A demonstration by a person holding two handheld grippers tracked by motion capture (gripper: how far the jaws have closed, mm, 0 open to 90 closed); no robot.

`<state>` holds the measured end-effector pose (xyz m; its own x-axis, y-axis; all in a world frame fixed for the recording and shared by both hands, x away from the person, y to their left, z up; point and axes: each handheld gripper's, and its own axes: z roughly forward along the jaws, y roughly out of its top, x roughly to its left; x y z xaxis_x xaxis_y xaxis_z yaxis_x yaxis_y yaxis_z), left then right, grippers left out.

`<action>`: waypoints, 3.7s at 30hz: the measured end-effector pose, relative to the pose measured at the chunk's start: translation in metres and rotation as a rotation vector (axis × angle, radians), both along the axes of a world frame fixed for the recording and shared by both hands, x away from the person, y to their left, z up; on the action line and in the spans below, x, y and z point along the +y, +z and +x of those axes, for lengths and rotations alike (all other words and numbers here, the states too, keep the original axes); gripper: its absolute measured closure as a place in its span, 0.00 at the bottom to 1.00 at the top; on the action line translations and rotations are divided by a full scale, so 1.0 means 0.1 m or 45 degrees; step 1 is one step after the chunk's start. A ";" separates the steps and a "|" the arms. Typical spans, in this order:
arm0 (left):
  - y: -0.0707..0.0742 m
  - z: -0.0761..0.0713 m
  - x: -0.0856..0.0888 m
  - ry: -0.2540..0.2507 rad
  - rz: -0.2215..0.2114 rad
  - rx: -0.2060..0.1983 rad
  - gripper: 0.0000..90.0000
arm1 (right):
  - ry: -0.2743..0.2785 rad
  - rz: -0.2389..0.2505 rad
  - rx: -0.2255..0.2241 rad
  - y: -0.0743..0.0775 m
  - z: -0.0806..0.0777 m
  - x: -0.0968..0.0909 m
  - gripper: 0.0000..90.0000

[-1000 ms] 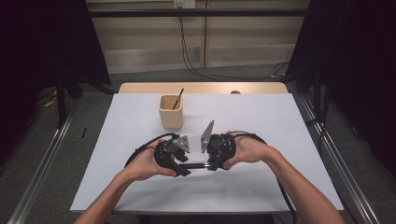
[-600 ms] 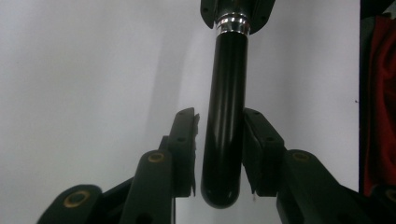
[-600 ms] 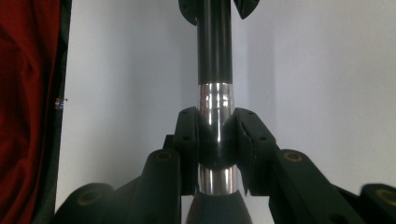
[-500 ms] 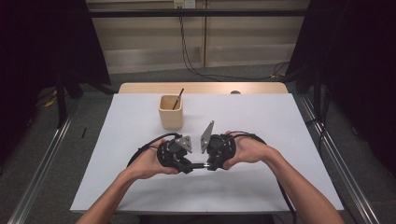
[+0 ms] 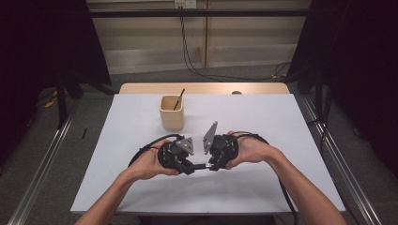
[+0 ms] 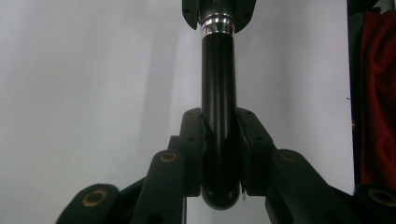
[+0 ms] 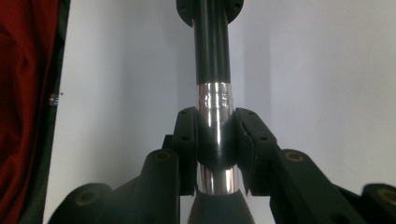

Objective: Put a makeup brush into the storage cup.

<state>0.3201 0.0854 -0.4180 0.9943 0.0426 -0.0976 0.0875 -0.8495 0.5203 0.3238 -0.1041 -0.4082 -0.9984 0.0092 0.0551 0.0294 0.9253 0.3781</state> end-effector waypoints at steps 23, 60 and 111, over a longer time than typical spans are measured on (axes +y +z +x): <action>-0.02 -0.01 0.14 0.045 -0.038 0.054 0.83 | -0.121 0.157 -0.030 0.00 -0.02 -0.17 0.27; -0.08 -0.13 0.60 0.263 -0.219 0.087 0.83 | -0.490 0.347 -0.060 -0.13 -0.20 -0.74 0.06; -0.20 -0.30 0.93 0.519 -0.764 -0.067 0.83 | -0.738 0.787 -0.044 -0.29 -0.55 -1.01 0.03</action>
